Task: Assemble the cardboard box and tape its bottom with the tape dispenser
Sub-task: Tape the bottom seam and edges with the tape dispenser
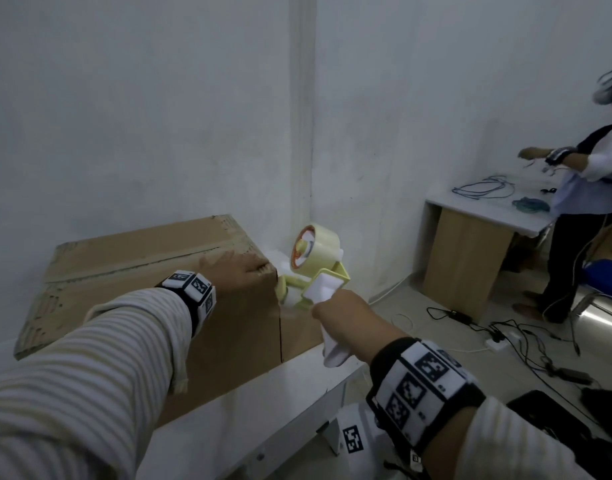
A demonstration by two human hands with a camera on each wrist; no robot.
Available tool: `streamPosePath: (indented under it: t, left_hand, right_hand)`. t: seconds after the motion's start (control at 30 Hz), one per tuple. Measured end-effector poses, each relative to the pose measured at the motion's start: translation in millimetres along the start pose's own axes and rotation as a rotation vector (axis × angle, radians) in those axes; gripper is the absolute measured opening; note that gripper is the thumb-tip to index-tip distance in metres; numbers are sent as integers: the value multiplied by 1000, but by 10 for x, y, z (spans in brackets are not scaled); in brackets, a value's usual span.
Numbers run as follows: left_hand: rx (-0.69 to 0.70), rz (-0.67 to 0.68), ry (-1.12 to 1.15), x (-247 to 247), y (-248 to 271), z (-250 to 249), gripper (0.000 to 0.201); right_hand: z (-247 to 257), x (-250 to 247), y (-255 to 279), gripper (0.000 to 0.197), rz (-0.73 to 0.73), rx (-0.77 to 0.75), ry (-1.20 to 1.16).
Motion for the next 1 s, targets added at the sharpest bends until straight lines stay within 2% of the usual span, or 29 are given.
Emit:
streamPosePath:
  t: [0.07,0.1,0.17,0.27,0.4,0.5,0.57,0.63,0.7,0.73,0.77,0.83,0.9,1.0]
  left_hand:
    - [8,-8,210,-43,-37,-36,48]
    - [8,-32,232,-48,-41,-68,47]
    - [-35,-92,93,7,-61,-118,50]
    - [-60,-147,-135,95,-82,-177,47]
    - [51,-228,-206,134,-77,-235,49]
    - [110,-175,-148,117,-30,-224,55]
    - [125,-85,56,34,19,-184,62]
    - [81,-27,384,-66,-7,-99,57]
    - [-85,18,917,-139,-17,59,40]
    - [-199,26,1131,-137,5,154,31]
    - [-303,34,1254,-133,57,239,33]
    - [-421,134,1322,-109,201,325,57]
    - [-448,334,1396,-110,368,353,70]
    - [-464,504,1554,-206,423,541,58]
  right_hand:
    - [-87,-38,-14,9,-46,11,-9]
    - [-107,-62,-26,6,-72,11,-18]
    - [-107,-99,-48,7,-86,14,-28]
    - [-90,-126,-74,20,-53,46,-10]
    - [-10,-146,-77,15,-107,19,-68]
    - [77,-150,-66,26,-112,-4,-56]
    - [164,-188,-84,25,-138,-42,-78]
    - [281,-223,-109,21,-159,-87,-96]
    - [428,-251,-125,20,-171,-125,-127]
    - [510,-255,-129,18,-170,-141,-142]
    - [592,-251,-126,16,-162,-154,-146]
    - [762,-217,-116,14,-136,-185,-110]
    - [946,-163,-109,13,-132,-242,-71]
    - [1192,-29,-108,16,-118,-284,-82]
Point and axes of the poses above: each hand's wrist, its own y-axis away from the middle knuckle, its own x-axis out of the palm, z = x × y, the point moved 7 cm from there along -y, towards the middle knuckle, and after that the axes turned 14 degrees about -x, right-handed, at the moved point
